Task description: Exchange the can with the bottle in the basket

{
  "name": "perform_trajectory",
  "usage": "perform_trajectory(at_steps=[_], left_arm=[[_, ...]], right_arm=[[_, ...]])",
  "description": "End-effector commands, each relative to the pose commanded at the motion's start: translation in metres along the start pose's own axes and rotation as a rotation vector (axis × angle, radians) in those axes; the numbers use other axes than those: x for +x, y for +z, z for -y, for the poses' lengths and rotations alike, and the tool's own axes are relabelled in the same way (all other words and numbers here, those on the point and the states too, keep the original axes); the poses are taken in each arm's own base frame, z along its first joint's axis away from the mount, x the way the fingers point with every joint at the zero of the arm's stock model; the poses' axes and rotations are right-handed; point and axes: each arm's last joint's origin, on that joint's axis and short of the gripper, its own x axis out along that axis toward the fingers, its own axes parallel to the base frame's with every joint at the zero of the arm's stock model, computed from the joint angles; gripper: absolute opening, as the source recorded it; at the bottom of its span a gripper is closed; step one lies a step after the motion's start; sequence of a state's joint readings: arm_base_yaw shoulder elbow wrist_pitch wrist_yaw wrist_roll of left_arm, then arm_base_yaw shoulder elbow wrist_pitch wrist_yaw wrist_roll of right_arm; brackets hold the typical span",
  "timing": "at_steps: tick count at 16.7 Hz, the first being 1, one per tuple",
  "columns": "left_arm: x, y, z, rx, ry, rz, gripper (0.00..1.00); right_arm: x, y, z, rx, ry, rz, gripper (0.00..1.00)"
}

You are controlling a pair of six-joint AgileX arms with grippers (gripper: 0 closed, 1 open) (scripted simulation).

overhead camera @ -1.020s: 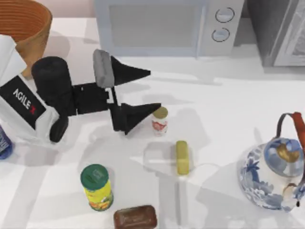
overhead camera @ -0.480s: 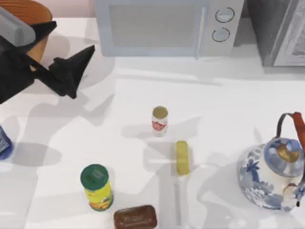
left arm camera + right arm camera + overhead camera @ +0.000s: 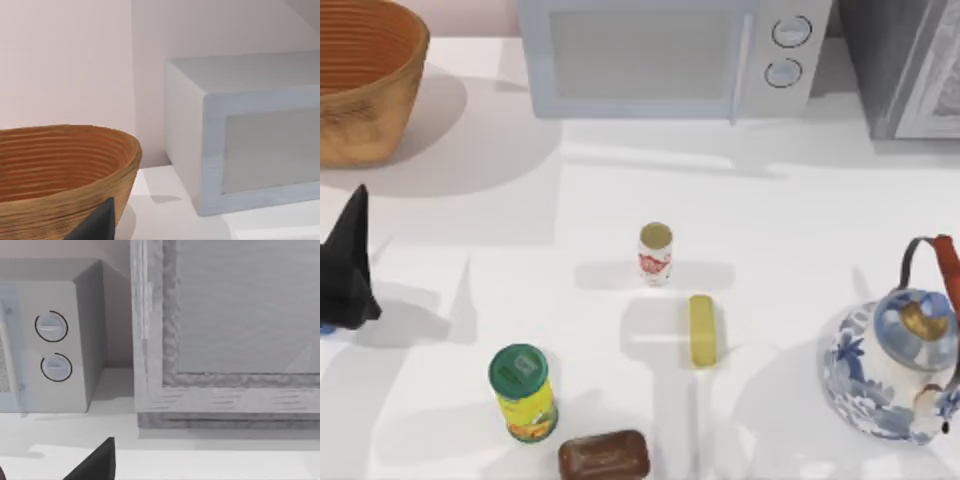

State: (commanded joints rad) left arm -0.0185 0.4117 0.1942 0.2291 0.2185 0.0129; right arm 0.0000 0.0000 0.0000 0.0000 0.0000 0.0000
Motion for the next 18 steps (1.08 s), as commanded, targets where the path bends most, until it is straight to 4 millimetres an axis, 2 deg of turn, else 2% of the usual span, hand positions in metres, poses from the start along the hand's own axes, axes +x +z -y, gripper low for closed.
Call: perform_trajectory(at_steps=[3, 7, 18], left_arm=[[-0.021, -0.026, 0.000, -0.003, 0.129, 0.000, 1.00], [-0.030, -0.049, -0.001, -0.007, 0.225, -0.012, 1.00], [-0.024, -0.051, -0.006, 0.003, 0.245, -0.035, 1.00]], right_arm=[[0.000, 0.000, 0.000, 0.000, 0.000, 0.000, 1.00], [0.000, 0.000, 0.000, 0.000, 0.000, 0.000, 1.00], [0.000, 0.000, 0.000, 0.000, 0.000, 0.000, 1.00]])
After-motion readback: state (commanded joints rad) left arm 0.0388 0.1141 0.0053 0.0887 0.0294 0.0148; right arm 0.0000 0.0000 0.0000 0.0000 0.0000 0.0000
